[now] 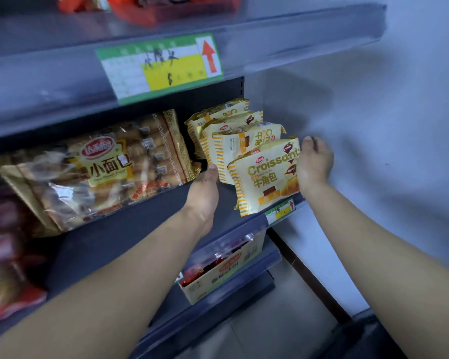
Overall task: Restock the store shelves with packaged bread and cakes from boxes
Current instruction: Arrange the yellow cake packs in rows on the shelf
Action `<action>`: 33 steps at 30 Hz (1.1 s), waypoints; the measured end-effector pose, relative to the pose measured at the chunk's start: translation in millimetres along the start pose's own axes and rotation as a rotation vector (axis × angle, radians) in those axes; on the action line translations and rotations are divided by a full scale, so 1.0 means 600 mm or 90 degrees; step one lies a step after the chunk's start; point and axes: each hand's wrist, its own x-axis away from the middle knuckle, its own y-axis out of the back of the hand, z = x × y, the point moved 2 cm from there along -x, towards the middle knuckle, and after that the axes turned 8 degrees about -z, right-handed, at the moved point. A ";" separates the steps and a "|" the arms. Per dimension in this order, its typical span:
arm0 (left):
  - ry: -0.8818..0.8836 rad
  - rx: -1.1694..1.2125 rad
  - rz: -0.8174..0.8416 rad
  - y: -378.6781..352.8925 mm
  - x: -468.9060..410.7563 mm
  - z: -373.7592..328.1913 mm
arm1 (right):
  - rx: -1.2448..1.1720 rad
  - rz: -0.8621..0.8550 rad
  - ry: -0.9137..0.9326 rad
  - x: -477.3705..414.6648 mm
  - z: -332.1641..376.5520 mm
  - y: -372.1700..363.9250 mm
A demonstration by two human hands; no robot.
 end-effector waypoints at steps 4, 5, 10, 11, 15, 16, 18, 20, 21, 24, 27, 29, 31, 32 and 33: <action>-0.045 -0.086 -0.033 0.060 0.064 -0.012 | 0.017 0.106 0.094 0.106 0.058 -0.001; -0.052 -0.107 -0.040 0.080 0.082 -0.015 | 0.014 0.135 0.111 0.138 0.074 0.000; -0.079 -0.162 -0.081 0.202 0.173 -0.019 | 0.032 0.276 0.131 0.310 0.133 0.014; -0.079 -0.170 -0.094 0.231 0.190 -0.019 | 0.038 0.306 0.141 0.346 0.143 0.019; -0.062 -0.165 -0.143 0.353 0.268 -0.005 | 0.057 0.430 0.151 0.489 0.168 0.035; -0.058 -0.168 -0.149 0.382 0.288 0.001 | 0.067 0.450 0.150 0.523 0.169 0.038; -0.056 -0.179 -0.163 0.438 0.327 0.014 | 0.083 0.489 0.159 0.591 0.170 0.044; -0.053 -0.182 -0.192 0.490 0.359 0.029 | 0.103 0.523 0.164 0.654 0.172 0.052; -0.047 -0.176 -0.208 0.515 0.373 0.037 | 0.109 0.538 0.162 0.683 0.172 0.056; -0.016 -0.167 -0.225 0.583 0.418 0.064 | 0.126 0.583 0.163 0.763 0.173 0.064; 0.006 -0.148 -0.249 0.645 0.451 0.090 | 0.143 0.620 0.179 0.834 0.171 0.069; 0.018 -0.140 -0.266 0.680 0.468 0.104 | 0.156 0.643 0.192 0.874 0.170 0.071; 0.014 -0.141 -0.277 0.713 0.481 0.117 | 0.167 0.667 0.198 0.910 0.169 0.069; 0.013 -0.139 -0.283 0.727 0.487 0.122 | 0.173 0.679 0.203 0.925 0.170 0.068; 0.015 -0.139 -0.288 0.740 0.494 0.127 | 0.180 0.689 0.207 0.940 0.170 0.066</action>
